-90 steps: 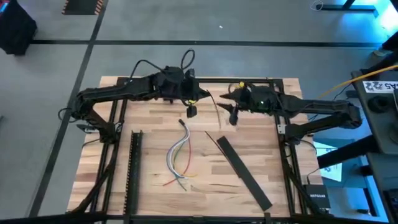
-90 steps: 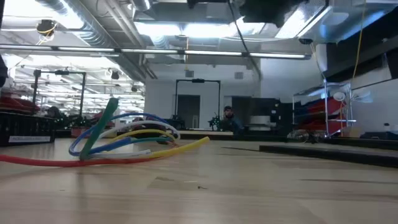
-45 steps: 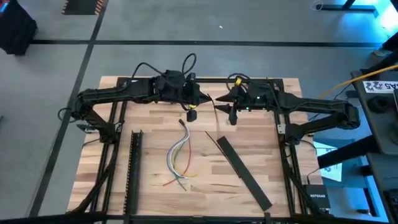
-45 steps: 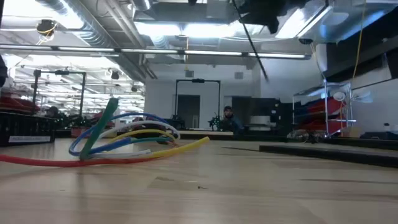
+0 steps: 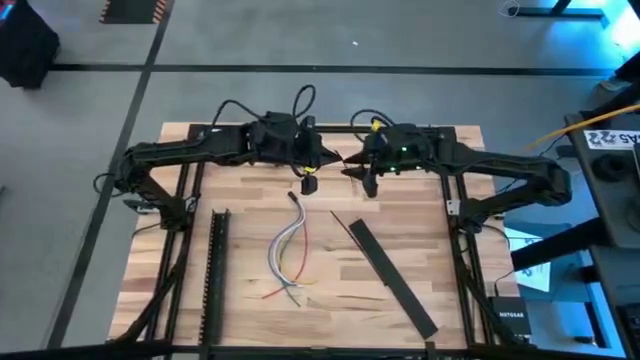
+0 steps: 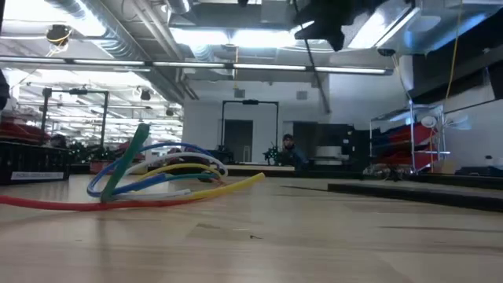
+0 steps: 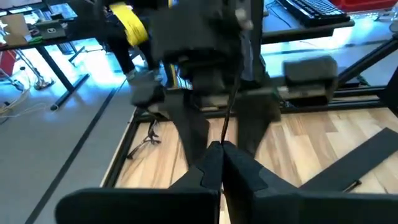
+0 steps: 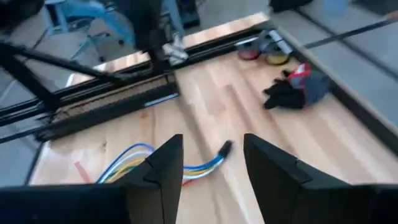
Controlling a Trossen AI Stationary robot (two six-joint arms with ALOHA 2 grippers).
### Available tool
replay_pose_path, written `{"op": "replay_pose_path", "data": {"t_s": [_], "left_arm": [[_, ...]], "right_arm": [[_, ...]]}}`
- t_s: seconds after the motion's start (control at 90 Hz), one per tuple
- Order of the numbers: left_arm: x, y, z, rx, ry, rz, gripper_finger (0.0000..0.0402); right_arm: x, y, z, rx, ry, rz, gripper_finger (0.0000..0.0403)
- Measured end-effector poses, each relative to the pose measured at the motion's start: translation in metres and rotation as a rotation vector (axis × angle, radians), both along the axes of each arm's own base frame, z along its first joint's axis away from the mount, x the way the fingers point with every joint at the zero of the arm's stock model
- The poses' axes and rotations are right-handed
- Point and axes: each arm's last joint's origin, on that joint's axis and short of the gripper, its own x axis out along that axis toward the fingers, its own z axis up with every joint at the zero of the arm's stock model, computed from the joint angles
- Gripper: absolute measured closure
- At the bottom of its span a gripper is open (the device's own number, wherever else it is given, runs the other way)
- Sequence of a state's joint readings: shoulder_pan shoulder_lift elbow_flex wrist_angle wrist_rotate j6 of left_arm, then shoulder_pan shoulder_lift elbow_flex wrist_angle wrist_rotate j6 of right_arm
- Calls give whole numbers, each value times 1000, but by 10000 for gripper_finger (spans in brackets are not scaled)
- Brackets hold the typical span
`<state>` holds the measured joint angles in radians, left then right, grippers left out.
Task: Ziptie cables
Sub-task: Insert the left black zip tie tail into the locking head
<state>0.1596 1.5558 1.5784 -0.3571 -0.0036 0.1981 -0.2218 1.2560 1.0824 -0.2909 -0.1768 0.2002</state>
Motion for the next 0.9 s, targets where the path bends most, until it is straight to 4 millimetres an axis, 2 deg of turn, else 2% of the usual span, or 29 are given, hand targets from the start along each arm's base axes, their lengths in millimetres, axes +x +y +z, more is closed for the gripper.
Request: {"op": "replay_pose_path", "data": {"t_s": [0.067,0.2,0.256,0.411,0.611,0.822,0.9], "left_arm": [[0,0,0,0,1,0,401],[0,0,0,-4,0,1,401],[0,0,0,-8,0,3,401],[0,1,1,-69,-18,27,388],[-4,4,3,-132,-32,59,330],[-22,5,32,-112,-184,60,281],[-21,8,32,-109,-199,69,275]], "right_arm": [[1,0,-2,2,6,-2,272],[0,-1,2,-27,-7,1,368],[-1,0,3,-30,-4,3,391],[-1,0,7,-30,-20,2,399],[-1,-2,10,-52,-49,-35,402],[4,-3,27,-77,-225,-37,402],[5,-2,31,-83,-264,-30,402]]}}
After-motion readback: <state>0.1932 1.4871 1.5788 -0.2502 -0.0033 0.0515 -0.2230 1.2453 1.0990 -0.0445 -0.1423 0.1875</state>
